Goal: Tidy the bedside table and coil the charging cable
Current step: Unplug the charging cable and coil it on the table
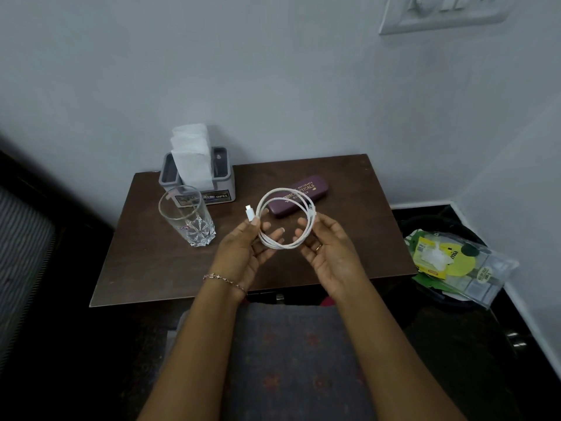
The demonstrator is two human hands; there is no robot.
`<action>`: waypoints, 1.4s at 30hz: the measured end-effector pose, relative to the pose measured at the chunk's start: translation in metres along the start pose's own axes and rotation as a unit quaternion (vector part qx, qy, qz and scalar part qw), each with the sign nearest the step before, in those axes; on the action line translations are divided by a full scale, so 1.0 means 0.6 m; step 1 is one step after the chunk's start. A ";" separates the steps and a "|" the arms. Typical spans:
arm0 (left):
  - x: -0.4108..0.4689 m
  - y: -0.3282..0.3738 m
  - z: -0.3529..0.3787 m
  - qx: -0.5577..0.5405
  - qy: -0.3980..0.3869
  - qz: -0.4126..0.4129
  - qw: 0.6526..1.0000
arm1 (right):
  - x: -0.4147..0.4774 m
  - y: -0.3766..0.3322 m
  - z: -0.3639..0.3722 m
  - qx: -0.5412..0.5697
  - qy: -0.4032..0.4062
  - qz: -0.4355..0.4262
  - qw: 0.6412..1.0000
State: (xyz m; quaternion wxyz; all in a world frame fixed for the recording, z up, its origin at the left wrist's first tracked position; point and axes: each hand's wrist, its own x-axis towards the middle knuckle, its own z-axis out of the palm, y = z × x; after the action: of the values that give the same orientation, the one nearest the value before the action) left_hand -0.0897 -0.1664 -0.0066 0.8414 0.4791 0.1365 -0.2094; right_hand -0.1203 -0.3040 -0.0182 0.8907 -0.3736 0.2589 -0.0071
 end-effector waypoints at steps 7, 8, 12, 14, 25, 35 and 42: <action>0.016 -0.022 0.002 0.134 0.092 0.074 0.984 | 0.014 0.013 -0.009 -0.146 0.070 -0.099 0.982; 0.020 -0.023 0.002 0.140 0.095 0.080 0.982 | 0.017 0.014 -0.011 -0.149 0.082 -0.103 0.980; 0.036 -0.034 -0.009 0.177 0.132 0.081 0.972 | 0.033 0.018 -0.023 -0.147 0.103 -0.091 0.979; 0.043 -0.041 -0.016 0.190 0.141 0.066 0.969 | 0.041 0.020 -0.031 -0.160 0.107 -0.090 0.977; 0.084 -0.087 -0.030 0.257 0.158 -0.012 0.953 | 0.100 0.052 -0.052 -0.298 0.131 -0.066 0.943; 0.098 -0.087 -0.044 0.437 0.235 0.083 0.864 | 0.106 0.054 -0.056 -0.500 0.116 -0.154 0.844; 0.099 -0.081 -0.054 0.420 0.238 0.094 0.871 | 0.113 0.051 -0.067 -0.441 0.137 -0.149 0.874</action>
State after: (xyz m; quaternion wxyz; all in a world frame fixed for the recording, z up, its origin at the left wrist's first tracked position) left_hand -0.0624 -0.1733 -0.0849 0.5191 0.8330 0.1860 -0.0464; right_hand -0.0859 -0.3222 -0.0931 0.5774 -0.7571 0.2960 -0.0762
